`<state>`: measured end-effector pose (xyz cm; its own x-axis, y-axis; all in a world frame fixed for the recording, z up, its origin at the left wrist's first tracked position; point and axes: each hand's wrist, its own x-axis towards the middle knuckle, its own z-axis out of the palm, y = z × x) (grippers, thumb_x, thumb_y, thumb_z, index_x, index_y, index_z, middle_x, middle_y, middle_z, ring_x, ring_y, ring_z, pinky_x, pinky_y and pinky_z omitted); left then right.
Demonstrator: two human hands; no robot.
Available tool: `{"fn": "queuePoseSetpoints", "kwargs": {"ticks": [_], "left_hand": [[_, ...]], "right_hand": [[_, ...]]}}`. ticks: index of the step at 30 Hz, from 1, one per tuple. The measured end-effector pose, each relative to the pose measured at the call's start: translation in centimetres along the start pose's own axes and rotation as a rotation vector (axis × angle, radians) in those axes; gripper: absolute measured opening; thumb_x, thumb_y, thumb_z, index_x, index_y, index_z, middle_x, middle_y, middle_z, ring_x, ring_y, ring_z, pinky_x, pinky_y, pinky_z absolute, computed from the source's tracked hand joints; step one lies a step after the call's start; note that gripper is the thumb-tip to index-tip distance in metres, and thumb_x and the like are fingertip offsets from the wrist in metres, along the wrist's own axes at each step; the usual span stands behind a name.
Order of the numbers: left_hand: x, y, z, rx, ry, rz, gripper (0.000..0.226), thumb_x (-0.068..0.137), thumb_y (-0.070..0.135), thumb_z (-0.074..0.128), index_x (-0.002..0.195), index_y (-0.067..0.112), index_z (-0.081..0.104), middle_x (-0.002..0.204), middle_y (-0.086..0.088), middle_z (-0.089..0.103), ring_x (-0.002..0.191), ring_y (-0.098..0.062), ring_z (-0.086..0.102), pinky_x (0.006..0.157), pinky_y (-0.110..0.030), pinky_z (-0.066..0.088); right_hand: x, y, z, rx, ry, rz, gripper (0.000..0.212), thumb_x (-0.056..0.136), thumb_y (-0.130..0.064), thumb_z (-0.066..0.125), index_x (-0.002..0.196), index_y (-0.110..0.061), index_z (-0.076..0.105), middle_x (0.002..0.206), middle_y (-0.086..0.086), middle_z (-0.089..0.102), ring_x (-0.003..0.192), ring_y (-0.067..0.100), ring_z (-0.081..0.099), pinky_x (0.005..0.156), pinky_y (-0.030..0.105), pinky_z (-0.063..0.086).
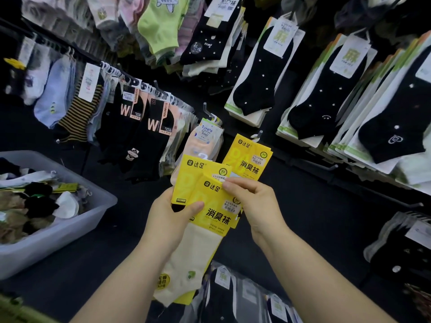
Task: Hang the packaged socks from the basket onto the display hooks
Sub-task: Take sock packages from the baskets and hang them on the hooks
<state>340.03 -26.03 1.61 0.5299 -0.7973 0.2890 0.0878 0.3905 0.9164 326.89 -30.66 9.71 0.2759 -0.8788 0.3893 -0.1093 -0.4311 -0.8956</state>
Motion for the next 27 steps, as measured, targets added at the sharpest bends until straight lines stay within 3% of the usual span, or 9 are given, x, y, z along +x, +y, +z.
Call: {"fn": "queuePoseSetpoints", "kwargs": {"ticks": [8,13,16,19,22,24,27], "left_hand": [[0.1,0.0,-0.1,0.0,-0.003,0.019,0.011,0.087,0.023,0.067,0.087,0.033,0.067,0.084,0.018,0.073,0.077,0.003,0.067,0.062,-0.015,0.045],[0.5,-0.1,-0.7,0.022,0.023,0.015,0.02,0.097,0.027,0.051,0.088,0.039,0.064,0.093,0.016,0.072,0.09,0.001,0.062,0.072,-0.02,0.043],[0.6,-0.4,-1.4,0.072,0.06,0.021,0.02,0.097,0.026,0.05,0.087,0.039,0.062,0.093,0.013,0.071,0.091,-0.001,0.062,0.071,-0.02,0.043],[0.7,-0.6,-1.8,0.092,0.076,0.009,0.019,0.097,0.026,0.051,0.087,0.036,0.063,0.09,0.011,0.072,0.088,-0.006,0.065,0.072,-0.024,0.047],[0.9,-0.6,-1.8,0.108,0.062,-0.005,0.016,0.097,0.026,0.05,0.091,0.033,0.064,0.092,0.009,0.072,0.09,-0.009,0.065,0.077,-0.029,0.05],[0.8,-0.6,-1.6,0.111,0.043,-0.012,0.014,0.097,0.026,0.05,0.094,0.031,0.063,0.093,0.009,0.072,0.091,-0.01,0.066,0.079,-0.032,0.051],[0.6,-0.5,-1.2,0.119,0.009,-0.017,0.011,0.097,0.028,0.051,0.095,0.029,0.062,0.094,0.006,0.071,0.091,-0.012,0.066,0.084,-0.037,0.052]], "right_hand": [[1.6,-0.7,-0.6,-0.083,0.033,-0.076,0.014,0.088,-0.013,0.064,0.075,-0.018,0.069,0.067,-0.011,0.069,0.062,-0.003,0.062,0.055,0.008,0.047],[5.6,-2.6,-2.2,-0.018,0.302,-0.093,0.018,0.088,-0.011,0.062,0.074,-0.021,0.068,0.072,-0.005,0.066,0.066,0.009,0.061,0.056,0.023,0.052],[8.9,-3.8,-2.5,-0.066,0.406,-0.133,0.021,0.086,-0.011,0.064,0.069,-0.023,0.068,0.069,-0.005,0.066,0.068,0.013,0.061,0.066,0.032,0.054],[12.0,-3.7,-2.3,-0.177,0.426,-0.116,0.017,0.088,-0.01,0.06,0.076,-0.017,0.07,0.077,0.002,0.067,0.067,0.018,0.063,0.055,0.026,0.053],[13.2,-2.7,-2.2,-0.244,0.405,-0.067,0.016,0.092,-0.01,0.055,0.09,-0.013,0.071,0.075,0.002,0.065,0.053,0.015,0.058,0.043,0.019,0.044],[13.1,-2.1,-2.2,-0.194,0.431,-0.058,0.017,0.092,-0.01,0.056,0.09,-0.018,0.071,0.086,0.005,0.068,0.06,0.015,0.061,0.047,0.021,0.048],[11.1,-1.2,-2.2,-0.277,0.552,-0.127,0.023,0.091,-0.008,0.057,0.109,-0.02,0.064,0.119,0.006,0.058,0.1,0.019,0.059,0.08,0.032,0.054]]}}
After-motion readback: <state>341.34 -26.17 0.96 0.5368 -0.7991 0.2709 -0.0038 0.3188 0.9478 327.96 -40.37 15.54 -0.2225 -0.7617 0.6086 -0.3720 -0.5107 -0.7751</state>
